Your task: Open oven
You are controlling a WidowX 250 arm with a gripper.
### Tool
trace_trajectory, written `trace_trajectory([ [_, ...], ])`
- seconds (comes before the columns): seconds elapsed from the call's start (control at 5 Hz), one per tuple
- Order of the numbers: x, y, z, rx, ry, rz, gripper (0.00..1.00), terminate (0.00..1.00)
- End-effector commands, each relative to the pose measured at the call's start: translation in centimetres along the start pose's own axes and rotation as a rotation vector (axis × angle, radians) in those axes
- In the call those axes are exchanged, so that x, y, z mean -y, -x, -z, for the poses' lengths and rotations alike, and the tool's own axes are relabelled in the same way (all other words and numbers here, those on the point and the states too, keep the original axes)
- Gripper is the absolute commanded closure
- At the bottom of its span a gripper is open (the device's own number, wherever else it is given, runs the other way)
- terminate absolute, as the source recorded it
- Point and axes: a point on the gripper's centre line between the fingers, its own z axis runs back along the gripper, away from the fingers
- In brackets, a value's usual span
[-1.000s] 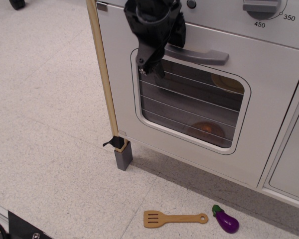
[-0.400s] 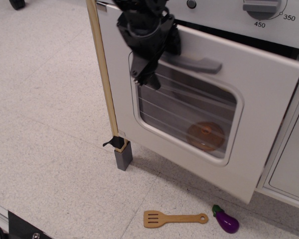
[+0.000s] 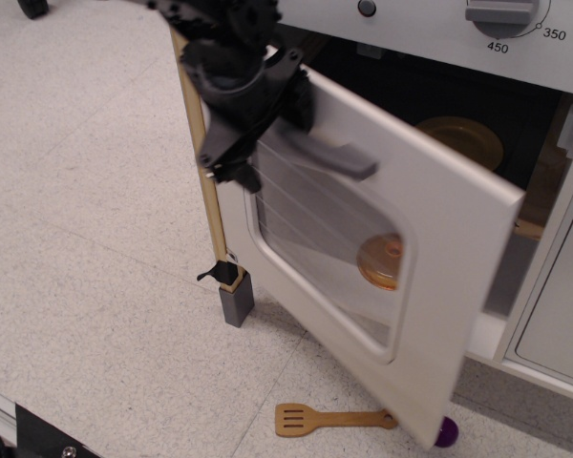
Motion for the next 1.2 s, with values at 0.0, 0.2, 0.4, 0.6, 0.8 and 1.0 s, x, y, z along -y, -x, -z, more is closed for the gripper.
trace_trajectory([
  [0.0,-0.1,0.4,-4.7,-0.019,0.052,0.145,0.0,0.0],
  [0.2,3.2,1.7,-7.1,-0.072,0.096,0.184,0.0,0.0],
  [0.4,5.1,2.9,-8.1,-0.126,0.117,0.174,0.0,0.0],
  [0.6,6.6,5.0,-7.1,-0.204,0.098,0.108,0.0,0.0],
  [0.8,5.4,6.1,-5.3,-0.193,-0.03,0.079,0.0,0.0],
  [1.0,3.7,6.7,-5.1,-0.169,-0.129,-0.011,0.0,0.0],
])
